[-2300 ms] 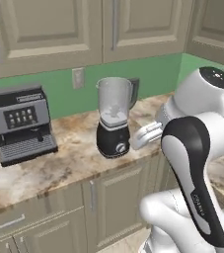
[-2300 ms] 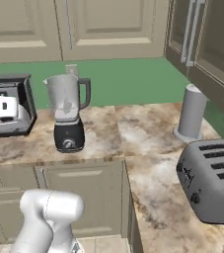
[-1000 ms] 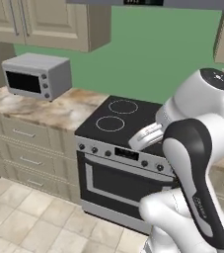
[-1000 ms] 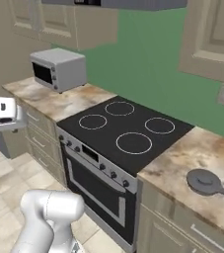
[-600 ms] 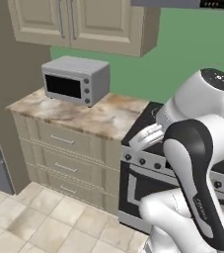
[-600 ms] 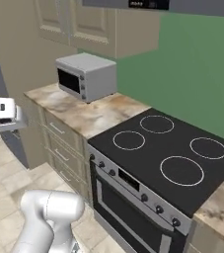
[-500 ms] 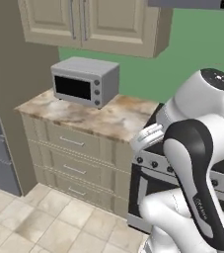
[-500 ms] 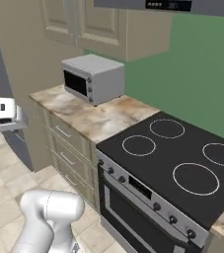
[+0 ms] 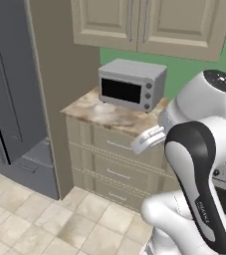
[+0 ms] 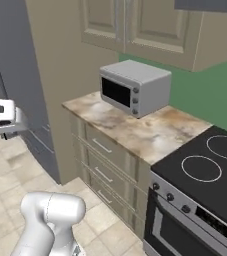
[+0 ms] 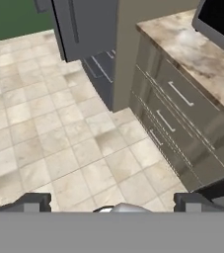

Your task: Grab the garlic and onion from the fridge, place them in the blender, close the lid, and turn on the blender to create a marinade.

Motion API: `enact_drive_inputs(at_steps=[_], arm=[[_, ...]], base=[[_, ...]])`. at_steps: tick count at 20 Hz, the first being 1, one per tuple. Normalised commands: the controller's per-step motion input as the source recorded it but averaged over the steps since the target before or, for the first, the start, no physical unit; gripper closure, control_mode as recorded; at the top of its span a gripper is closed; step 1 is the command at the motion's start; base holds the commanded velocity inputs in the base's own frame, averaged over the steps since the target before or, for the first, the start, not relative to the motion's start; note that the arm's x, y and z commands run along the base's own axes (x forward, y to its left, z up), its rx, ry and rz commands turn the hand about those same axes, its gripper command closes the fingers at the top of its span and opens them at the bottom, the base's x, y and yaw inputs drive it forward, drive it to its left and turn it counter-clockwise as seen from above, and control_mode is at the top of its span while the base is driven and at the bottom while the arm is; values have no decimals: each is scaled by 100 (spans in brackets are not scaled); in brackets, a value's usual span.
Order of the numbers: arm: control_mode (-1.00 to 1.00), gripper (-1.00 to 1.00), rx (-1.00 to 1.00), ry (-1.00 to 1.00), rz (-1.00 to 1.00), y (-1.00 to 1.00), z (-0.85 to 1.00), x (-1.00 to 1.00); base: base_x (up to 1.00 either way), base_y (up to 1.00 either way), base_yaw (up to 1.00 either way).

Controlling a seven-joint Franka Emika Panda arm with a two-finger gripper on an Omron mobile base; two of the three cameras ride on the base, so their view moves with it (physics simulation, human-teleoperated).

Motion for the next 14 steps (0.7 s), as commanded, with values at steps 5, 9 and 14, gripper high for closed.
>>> enact_drive_inputs(at_steps=[5,9,14], arm=[[100,-100,0,0,0,0,0,0],[100,-100,0,0,0,0,0,0],[100,-100,0,0,0,0,0,0]], base=[[47,100,2],[21,100,0],[0,100,0]])
